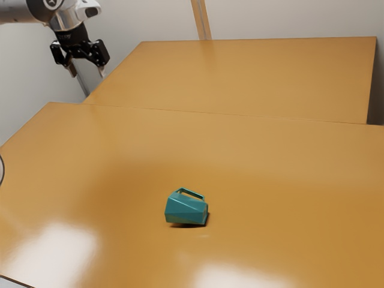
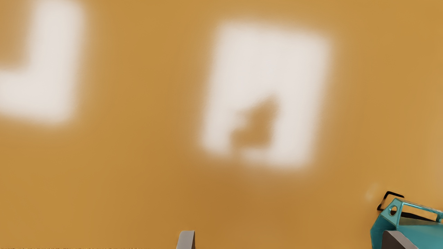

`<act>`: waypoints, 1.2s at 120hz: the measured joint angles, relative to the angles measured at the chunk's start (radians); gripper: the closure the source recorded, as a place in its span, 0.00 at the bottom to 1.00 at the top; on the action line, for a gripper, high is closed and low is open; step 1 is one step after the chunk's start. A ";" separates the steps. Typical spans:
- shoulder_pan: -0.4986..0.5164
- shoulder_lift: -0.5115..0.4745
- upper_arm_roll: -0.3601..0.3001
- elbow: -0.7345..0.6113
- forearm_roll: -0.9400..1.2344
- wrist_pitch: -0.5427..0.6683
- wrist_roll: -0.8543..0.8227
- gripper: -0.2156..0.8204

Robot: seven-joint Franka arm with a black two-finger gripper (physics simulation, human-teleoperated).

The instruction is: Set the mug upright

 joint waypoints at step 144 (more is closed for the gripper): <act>-0.094 -0.144 0.008 -1.126 -1.248 0.583 0.667 0.23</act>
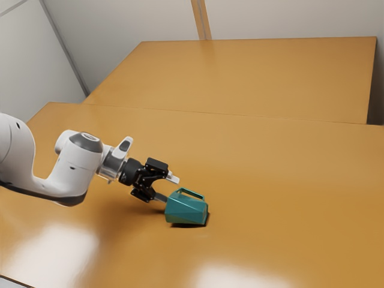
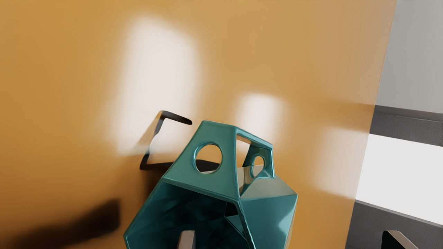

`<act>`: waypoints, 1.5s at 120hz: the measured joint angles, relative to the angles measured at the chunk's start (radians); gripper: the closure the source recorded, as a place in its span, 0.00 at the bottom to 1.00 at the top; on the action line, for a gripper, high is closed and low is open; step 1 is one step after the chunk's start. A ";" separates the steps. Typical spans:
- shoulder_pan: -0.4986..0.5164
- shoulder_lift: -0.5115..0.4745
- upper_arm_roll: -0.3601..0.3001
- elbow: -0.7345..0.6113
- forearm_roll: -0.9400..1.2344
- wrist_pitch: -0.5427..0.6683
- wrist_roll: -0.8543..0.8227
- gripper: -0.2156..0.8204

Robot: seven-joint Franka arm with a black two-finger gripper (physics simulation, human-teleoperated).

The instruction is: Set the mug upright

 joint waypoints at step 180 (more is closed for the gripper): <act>-0.010 -0.058 -0.155 0.500 0.837 -0.012 0.011 0.95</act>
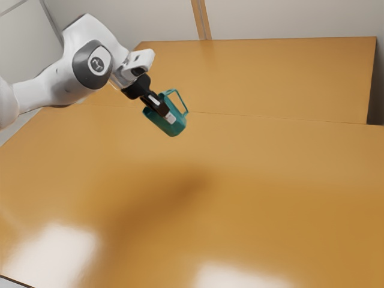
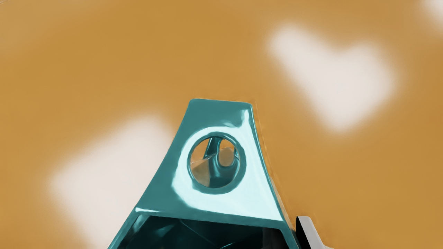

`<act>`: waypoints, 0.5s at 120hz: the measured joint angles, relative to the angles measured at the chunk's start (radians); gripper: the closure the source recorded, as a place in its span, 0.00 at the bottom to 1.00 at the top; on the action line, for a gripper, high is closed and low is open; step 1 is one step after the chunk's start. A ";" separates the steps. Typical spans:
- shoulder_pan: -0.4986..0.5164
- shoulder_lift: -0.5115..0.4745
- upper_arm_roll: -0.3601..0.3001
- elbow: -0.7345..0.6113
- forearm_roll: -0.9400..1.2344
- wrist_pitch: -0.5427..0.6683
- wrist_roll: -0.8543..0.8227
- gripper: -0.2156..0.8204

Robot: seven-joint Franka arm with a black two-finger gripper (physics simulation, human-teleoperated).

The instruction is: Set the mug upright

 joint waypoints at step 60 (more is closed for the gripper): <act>-0.004 0.127 -0.015 -0.211 0.334 0.218 -0.436 0.96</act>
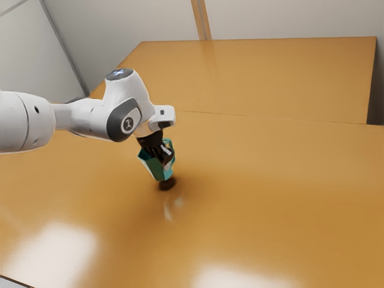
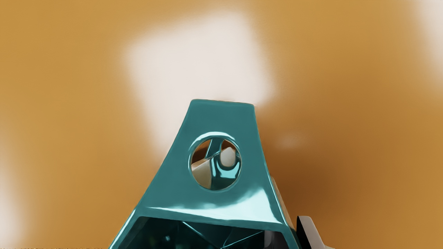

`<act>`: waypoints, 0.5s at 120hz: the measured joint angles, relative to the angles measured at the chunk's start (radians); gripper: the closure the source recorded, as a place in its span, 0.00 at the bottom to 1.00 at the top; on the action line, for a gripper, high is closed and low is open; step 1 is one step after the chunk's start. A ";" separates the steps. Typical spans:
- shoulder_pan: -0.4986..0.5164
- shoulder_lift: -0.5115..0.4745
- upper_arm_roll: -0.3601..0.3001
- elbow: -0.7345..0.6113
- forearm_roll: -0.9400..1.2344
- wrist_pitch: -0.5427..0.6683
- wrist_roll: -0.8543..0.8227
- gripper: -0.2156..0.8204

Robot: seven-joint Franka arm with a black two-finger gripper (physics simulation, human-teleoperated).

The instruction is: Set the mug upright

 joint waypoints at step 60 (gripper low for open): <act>-0.015 0.034 -0.001 -0.039 -0.037 0.085 -0.209 0.48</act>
